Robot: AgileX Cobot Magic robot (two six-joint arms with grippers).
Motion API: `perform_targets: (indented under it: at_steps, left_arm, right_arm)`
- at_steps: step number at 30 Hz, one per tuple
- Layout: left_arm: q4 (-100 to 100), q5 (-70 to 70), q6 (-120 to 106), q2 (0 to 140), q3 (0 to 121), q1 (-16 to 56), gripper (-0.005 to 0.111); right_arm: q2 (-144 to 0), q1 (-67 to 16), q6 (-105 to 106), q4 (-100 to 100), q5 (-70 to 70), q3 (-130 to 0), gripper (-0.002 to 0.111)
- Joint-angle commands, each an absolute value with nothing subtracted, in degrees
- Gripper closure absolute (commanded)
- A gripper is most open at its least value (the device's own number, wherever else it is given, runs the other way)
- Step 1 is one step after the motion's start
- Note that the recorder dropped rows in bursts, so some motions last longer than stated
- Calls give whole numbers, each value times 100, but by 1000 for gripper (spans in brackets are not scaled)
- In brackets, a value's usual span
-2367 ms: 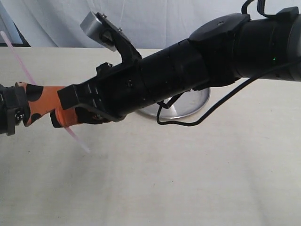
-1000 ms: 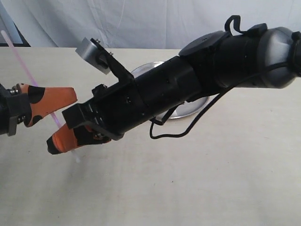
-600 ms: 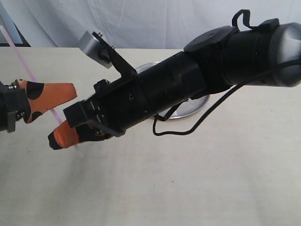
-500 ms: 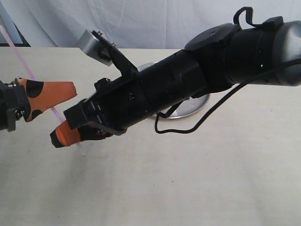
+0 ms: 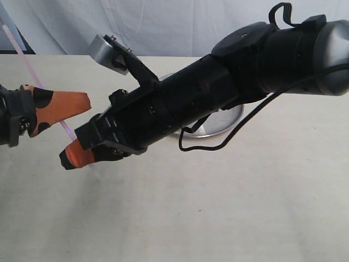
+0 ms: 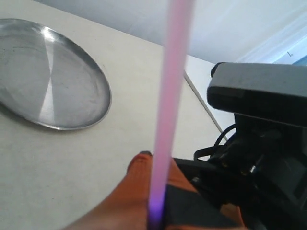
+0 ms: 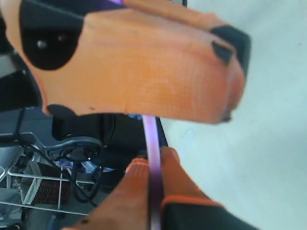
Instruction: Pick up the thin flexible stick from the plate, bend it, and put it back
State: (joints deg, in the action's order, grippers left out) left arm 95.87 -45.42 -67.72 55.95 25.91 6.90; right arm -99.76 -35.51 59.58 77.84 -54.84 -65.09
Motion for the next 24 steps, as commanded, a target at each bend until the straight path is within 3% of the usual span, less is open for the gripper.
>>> perform_targets:
  at_steps: [1,7,9,12,24]
  left_arm:
    - [9995,-4215,-6999,5675,2771,703,95]
    - [9995,-3995,-6999,5798,2771,703,67]
    - [9995,-3755,-7119,5798,2771,703,71]
    - [9995,-3701,-7613,5798,2771,703,107]
    - [9365,-3340,-7697,5798,2771,703,107]
  right_arm:
    - [-10052,-3550,5935,7312,-5875,-6433,109]
    - [-10052,-3550,5935,7234,-6041,-6433,109]
    - [-10052,-3550,5935,7265,-6210,-6433,109]
    - [-10039,-3550,5986,7466,-6617,-6433,109]
    - [-9386,-3539,6323,7893,-6654,-6433,109]
